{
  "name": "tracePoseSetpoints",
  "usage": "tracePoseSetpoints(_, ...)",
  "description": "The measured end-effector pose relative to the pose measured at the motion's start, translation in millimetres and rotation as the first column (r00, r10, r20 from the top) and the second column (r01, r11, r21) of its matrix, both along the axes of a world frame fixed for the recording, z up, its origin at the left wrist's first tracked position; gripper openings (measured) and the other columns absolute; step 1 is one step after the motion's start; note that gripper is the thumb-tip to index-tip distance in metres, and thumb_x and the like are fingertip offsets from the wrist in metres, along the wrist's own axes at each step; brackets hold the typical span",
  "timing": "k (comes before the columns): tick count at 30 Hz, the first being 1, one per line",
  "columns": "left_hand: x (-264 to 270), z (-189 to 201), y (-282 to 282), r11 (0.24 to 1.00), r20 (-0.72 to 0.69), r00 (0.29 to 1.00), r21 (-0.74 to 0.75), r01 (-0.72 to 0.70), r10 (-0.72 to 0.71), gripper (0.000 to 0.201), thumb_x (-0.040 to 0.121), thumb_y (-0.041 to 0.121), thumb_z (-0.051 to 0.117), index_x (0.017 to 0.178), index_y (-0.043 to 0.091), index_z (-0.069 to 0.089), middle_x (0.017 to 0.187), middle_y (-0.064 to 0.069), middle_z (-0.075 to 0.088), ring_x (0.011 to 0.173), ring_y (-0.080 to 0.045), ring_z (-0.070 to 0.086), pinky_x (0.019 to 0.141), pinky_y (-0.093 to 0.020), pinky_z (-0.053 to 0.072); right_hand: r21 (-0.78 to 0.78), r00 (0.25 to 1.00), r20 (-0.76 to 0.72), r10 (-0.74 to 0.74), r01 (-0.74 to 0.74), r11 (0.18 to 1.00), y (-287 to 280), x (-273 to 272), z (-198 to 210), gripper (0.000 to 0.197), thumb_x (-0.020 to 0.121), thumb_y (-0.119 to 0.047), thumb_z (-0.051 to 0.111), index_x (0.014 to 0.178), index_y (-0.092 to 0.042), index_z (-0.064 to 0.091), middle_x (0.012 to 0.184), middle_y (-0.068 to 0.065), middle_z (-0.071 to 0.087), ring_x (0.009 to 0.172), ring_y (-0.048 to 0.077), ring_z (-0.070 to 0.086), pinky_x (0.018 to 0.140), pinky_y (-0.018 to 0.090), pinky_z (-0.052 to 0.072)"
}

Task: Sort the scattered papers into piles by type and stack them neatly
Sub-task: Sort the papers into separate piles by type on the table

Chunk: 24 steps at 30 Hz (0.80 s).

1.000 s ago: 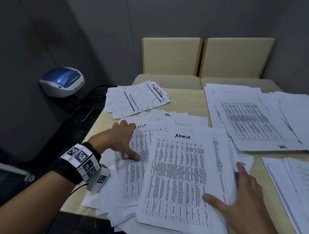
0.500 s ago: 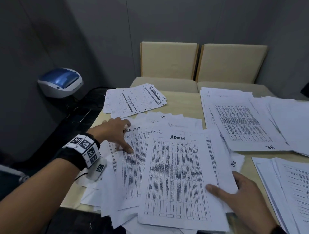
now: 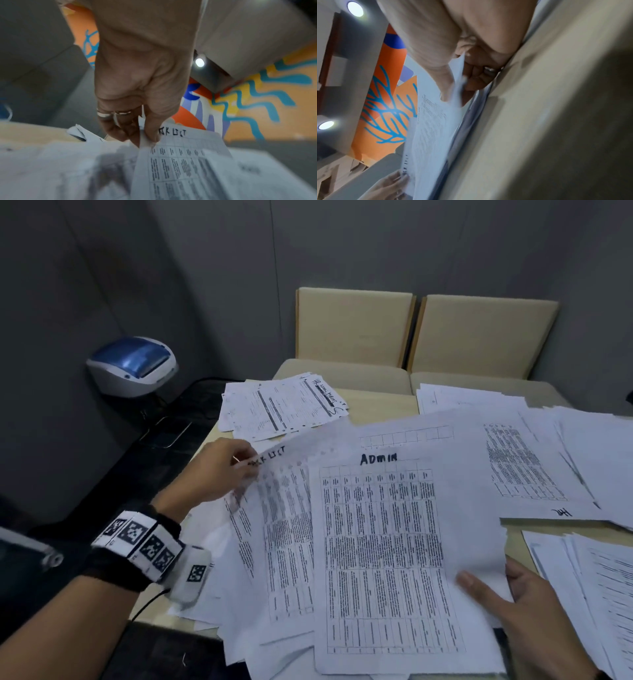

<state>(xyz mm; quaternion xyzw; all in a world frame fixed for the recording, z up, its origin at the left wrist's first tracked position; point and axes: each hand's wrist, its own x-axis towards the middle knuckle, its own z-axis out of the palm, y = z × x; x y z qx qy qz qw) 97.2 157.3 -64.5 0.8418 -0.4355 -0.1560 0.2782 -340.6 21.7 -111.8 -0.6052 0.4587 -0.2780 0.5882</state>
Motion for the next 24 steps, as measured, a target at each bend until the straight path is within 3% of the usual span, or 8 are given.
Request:
tracePoseSetpoints(3, -19, 14, 5, 0.959, -0.295, 0.953, -0.281, -0.02, -0.066, 0.007, 0.092, 0.006, 0.076, 0.09, 0.012, 0.074, 0.086, -0.001, 0.076, 0.075, -0.014, 0.067, 0.076, -0.032, 0.056, -0.002, 1.0, 0.003, 0.01, -0.01, 1.0, -4, -1, 0, 0.031, 0.081, -0.005, 0.079, 0.111, -0.012, 0.075, 0.097, 0.007, 0.082, 0.083, 0.024, 0.08, 0.067, 0.027, 0.064)
tracePoseSetpoints(6, -47, 22, 5, 0.91, -0.498, 0.843, -0.414, -0.026, -0.203, 0.007, 0.094, 0.001, 0.071, 0.094, 0.007, 0.073, 0.09, -0.009, 0.075, 0.081, -0.017, 0.069, 0.072, -0.024, 0.058, 0.03, 0.998, 0.002, 0.061, -0.061, 0.998, -4, 0, -3, 0.042, 0.067, -0.021, 0.092, 0.107, -0.018, 0.079, 0.103, 0.008, 0.081, 0.092, 0.027, 0.079, 0.082, 0.04, 0.065)
tracePoseSetpoints(8, -68, 20, 3, 0.9, -0.529, 0.81, -0.437, -0.002, -0.255, 0.007, 0.094, 0.003, 0.071, 0.095, 0.01, 0.073, 0.089, -0.007, 0.073, 0.079, -0.018, 0.066, 0.07, -0.025, 0.055, 0.057, 0.995, -0.02, 0.093, -0.092, 0.994, -3, 1, -4, 0.053, 0.059, -0.034, 0.101, 0.108, -0.028, 0.08, 0.107, 0.008, 0.081, 0.098, 0.031, 0.078, 0.096, 0.052, 0.058)
tracePoseSetpoints(10, -92, 14, 2, 0.891, -0.553, 0.786, -0.454, -0.004, -0.278, 0.008, 0.095, 0.004, 0.07, 0.097, 0.011, 0.073, 0.088, -0.004, 0.072, 0.078, -0.014, 0.064, 0.07, -0.024, 0.053, 0.051, 0.995, -0.04, 0.096, -0.094, 0.994, -2, 1, -5, 0.049, 0.062, -0.028, 0.1, 0.108, -0.026, 0.081, 0.105, 0.007, 0.081, 0.098, 0.031, 0.078, 0.102, 0.057, 0.053)
tracePoseSetpoints(17, -156, 15, 18, 0.866, -0.638, 0.709, -0.494, -0.076, -0.302, 0.003, 0.1, 0.008, 0.064, 0.101, 0.008, 0.067, 0.083, 0.01, 0.069, 0.066, 0.0, 0.059, 0.062, -0.013, 0.045, 0.06, 0.993, -0.064, 0.103, -0.1, 0.993, -2, 0, 7, 0.055, 0.063, -0.015, 0.087, 0.116, -0.02, 0.074, 0.1, 0.007, 0.082, 0.089, 0.028, 0.08, 0.096, 0.052, 0.056)
tracePoseSetpoints(19, -164, 20, 24, 0.849, -0.644, 0.682, -0.525, -0.064, -0.347, 0.003, 0.1, 0.012, 0.065, 0.1, 0.01, 0.067, 0.085, 0.005, 0.068, 0.074, -0.005, 0.061, 0.071, -0.017, 0.046, 0.032, 0.989, -0.087, 0.12, -0.118, 0.993, -3, 1, 10, 0.052, 0.069, -0.009, 0.087, 0.117, -0.022, 0.073, 0.097, 0.006, 0.082, 0.085, 0.023, 0.08, 0.085, 0.044, 0.061)
tracePoseSetpoints(21, -167, 28, 29, 0.839, -0.636, 0.641, -0.543, 0.024, -0.43, 0.003, 0.1, 0.015, 0.067, 0.099, 0.014, 0.07, 0.094, -0.013, 0.068, 0.089, -0.024, 0.065, 0.084, -0.036, 0.051, 0.025, 0.988, -0.101, 0.115, -0.114, 0.993, -3, 1, 11, 0.048, 0.073, -0.003, 0.086, 0.115, -0.022, 0.072, 0.094, 0.004, 0.082, 0.081, 0.02, 0.08, 0.073, 0.036, 0.065)
tracePoseSetpoints(24, -162, 38, 39, 0.828, -0.582, 0.635, -0.533, 0.174, -0.508, 0.005, 0.098, 0.017, 0.07, 0.102, 0.014, 0.071, 0.106, -0.023, 0.066, 0.103, -0.038, 0.066, 0.096, -0.05, 0.052, 0.003, 0.982, -0.152, 0.112, -0.112, 0.994, 0, 2, 14, 0.047, 0.072, -0.006, 0.088, 0.113, -0.024, 0.072, 0.093, -0.001, 0.082, 0.081, 0.016, 0.079, 0.084, 0.041, 0.06)
